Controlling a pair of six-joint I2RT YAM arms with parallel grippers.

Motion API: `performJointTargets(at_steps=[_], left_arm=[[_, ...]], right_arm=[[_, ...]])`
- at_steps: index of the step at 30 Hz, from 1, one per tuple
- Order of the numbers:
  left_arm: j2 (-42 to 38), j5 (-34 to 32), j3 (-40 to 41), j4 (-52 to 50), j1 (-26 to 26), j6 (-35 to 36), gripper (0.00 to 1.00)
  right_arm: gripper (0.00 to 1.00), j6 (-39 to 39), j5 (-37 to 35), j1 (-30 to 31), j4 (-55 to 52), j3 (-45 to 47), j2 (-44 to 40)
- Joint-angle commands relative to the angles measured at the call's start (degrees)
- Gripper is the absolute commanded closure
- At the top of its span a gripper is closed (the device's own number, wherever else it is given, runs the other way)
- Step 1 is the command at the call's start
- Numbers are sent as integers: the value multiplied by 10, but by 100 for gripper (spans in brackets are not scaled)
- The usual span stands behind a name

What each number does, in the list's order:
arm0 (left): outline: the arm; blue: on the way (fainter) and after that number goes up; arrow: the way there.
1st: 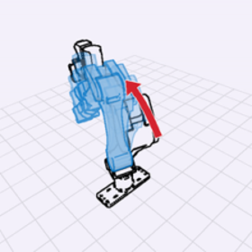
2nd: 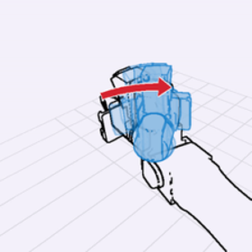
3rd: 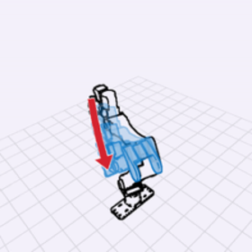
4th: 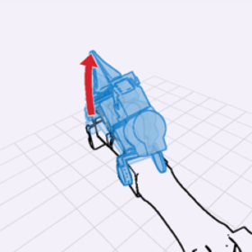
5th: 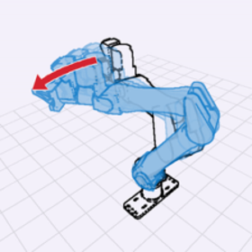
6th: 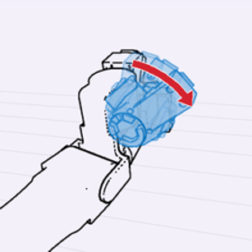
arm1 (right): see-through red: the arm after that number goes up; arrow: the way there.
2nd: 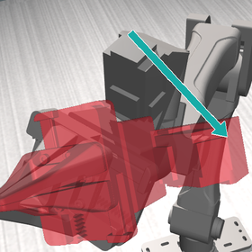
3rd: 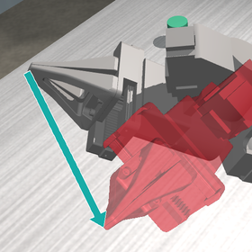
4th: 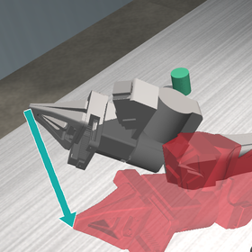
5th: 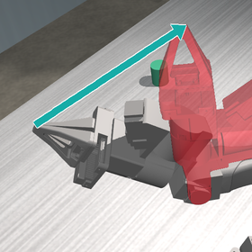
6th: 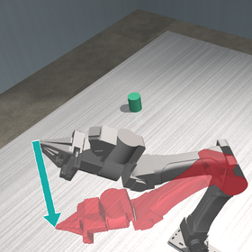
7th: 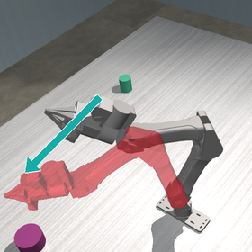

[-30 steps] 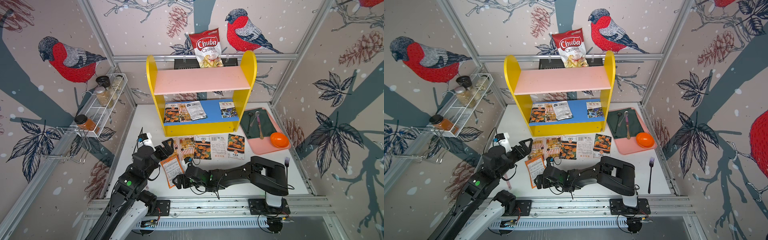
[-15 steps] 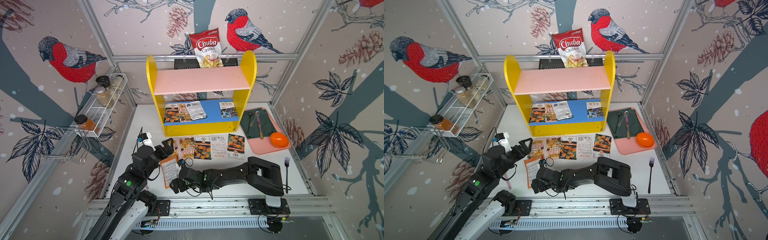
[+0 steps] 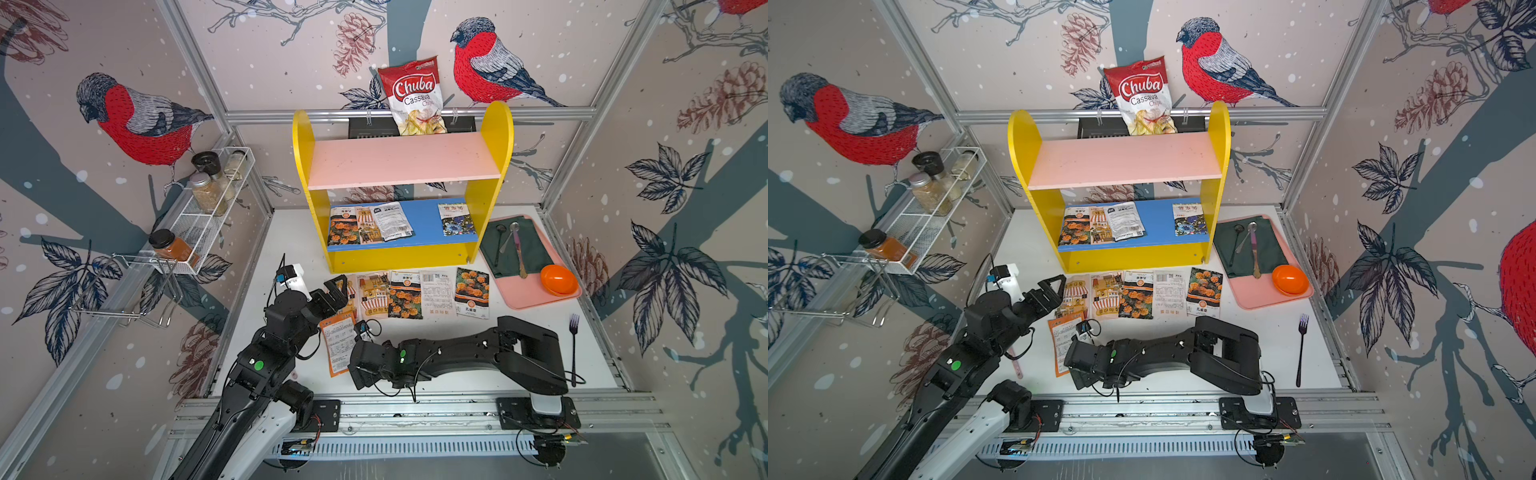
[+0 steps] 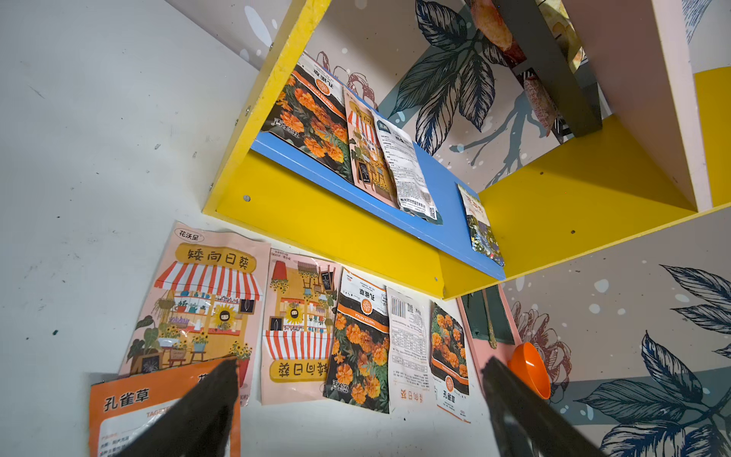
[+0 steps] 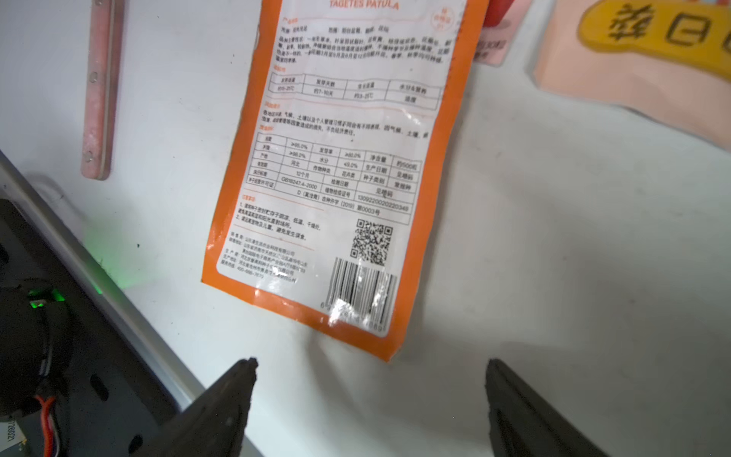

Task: Take the seed bag off the shelf
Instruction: Place the seed packet at the center of the board, then pick up the seed packet from the shelf.

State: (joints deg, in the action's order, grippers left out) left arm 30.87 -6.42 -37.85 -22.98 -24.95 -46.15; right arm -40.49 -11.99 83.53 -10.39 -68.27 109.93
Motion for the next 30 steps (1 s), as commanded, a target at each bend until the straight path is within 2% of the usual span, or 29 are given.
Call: performJointTargets(at_steps=[1,6,11,16,20,25,30], left_arm=[[1,-3,-1,14,3,11,4],[8,1,-10,11,3,19,4],[27,19,-24,17,3,35,4],[65,54,-36,46,3,51,4],[109,83,-46,85,3,58,4],[192,131,-76,135,3,65,3],[271,148,-116,164,3,71,3]], right_arm=[[8,17,-15,-2,-1,10,-26],[7,32,-12,-13,1,46,-90],[0,47,10,-58,5,106,-195],[0,56,56,-145,20,178,-318],[0,78,60,-215,5,205,-397],[0,97,85,-314,18,236,-490],[2,121,153,-417,26,232,-520]])
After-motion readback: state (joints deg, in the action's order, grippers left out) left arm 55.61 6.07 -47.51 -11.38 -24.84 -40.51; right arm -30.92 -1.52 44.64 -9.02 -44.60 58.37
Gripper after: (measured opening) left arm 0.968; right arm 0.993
